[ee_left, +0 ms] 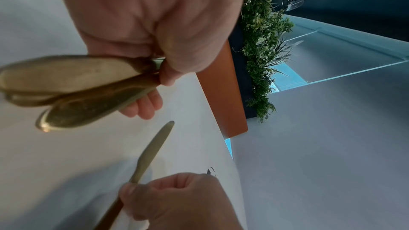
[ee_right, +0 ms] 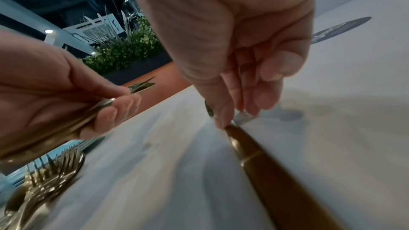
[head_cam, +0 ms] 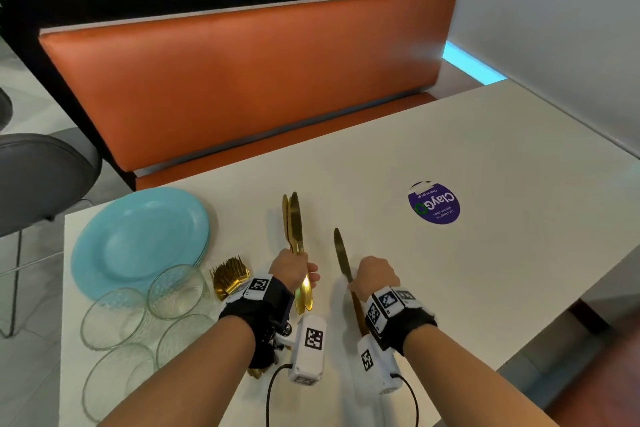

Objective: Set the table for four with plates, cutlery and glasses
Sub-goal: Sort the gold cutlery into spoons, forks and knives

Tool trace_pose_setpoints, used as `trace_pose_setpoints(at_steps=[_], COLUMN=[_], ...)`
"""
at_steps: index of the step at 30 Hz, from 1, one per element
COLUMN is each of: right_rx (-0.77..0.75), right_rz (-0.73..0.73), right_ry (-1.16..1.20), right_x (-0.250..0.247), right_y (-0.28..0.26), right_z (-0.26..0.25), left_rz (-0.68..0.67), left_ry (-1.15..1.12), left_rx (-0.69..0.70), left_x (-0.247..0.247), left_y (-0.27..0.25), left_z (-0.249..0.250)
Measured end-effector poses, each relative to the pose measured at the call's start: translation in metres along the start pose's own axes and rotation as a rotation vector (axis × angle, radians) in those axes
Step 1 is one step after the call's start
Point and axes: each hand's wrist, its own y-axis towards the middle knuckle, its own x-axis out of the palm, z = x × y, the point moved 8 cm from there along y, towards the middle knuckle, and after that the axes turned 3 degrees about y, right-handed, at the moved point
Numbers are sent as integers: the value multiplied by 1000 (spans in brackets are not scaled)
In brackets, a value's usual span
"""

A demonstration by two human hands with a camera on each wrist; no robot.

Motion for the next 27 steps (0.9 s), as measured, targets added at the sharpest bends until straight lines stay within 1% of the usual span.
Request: trace_pose_setpoints(at_steps=[3,9,11,17,21,25,27], right_rx=[39,172,184,112,60,34,38], right_rz=[14,-67,-87,-160,-203,-340,-405], right_ry=[46,212,237,254,393,587,646], right_x=[4,13,16,21,15,18,25], right_y=[-1,0,0,-1,-1,-9,-15], right_z=[2,13,13,10,-4,-26,-36], left_rz=[10,22,15,14,2,26,60], left_ry=[6,68,95,43,33,112,241], left_rx=[-9,-8,-6,-11,-29,-43,-1], left_x=[-1,-5,-8,-14,-16,-19,-23], left_y=[-1,-2,-2,-5,-4,-2,-1], left_z=[-6,-15,-17,-20,-24,-33,-32])
